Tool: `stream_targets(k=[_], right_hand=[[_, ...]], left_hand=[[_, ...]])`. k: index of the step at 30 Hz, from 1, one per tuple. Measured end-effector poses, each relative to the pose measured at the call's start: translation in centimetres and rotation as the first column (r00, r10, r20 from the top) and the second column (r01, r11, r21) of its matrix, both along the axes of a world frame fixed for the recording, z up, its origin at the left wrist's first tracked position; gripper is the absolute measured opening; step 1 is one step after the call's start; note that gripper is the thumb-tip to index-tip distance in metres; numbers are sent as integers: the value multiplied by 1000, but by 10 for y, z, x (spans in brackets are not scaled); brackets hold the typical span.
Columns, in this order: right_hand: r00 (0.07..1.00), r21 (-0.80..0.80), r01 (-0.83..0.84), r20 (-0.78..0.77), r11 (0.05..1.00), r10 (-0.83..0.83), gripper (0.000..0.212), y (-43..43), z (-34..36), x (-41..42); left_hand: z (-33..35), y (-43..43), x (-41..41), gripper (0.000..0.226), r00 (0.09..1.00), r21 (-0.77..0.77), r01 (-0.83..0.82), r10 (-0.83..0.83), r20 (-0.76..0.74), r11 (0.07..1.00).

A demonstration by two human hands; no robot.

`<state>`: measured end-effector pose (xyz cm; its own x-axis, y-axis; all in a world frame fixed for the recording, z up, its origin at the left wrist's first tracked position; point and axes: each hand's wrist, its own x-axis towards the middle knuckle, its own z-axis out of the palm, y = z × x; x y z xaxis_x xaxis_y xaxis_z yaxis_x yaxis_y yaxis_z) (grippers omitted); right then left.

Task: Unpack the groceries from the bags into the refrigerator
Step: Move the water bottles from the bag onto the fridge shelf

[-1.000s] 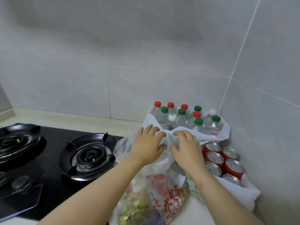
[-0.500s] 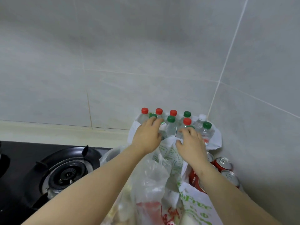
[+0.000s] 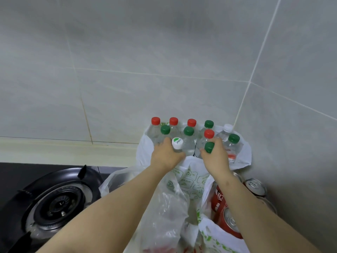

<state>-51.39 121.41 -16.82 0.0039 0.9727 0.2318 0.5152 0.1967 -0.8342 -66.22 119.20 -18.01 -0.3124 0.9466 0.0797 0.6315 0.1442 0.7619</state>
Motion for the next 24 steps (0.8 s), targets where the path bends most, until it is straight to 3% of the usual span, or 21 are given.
stream_targets(k=[3, 7, 10, 13, 18, 21, 24], right_hand=[[994, -21, -56, -90, 998, 54, 23, 0, -2, 2], [992, -111, -123, -36, 986, 119, 14, 5, 0, 6], [983, -243, -175, -88, 954, 158, 11, 6, -2, 8], [970, -351, -231, -157, 907, 186, 22, 3, -7, 7], [971, -338, -202, -191, 919, 144, 24, -1, -10, 2], [961, -311, -200, -249, 929, 123, 24, -8, -10, 1], [949, -256, -202, -291, 945, 124, 19, -18, -5, 1]], left_hand=[[4, 1, 4, 39, 994, -16, 17, -15, 109, 1000], [4, -2, 6, 18, 983, -48, 86, -77, 168, 995], [1, -2, 4, 27, 968, -88, 104, -80, 239, 991], [1, -2, 1, 30, 950, -126, 121, -78, 303, 985], [0, -9, 0, 43, 929, -140, 81, -24, 368, 987], [-2, -12, 0, 24, 920, -124, 24, 27, 391, 992], [1, -18, 2, 20, 915, -72, -31, 57, 399, 997]])
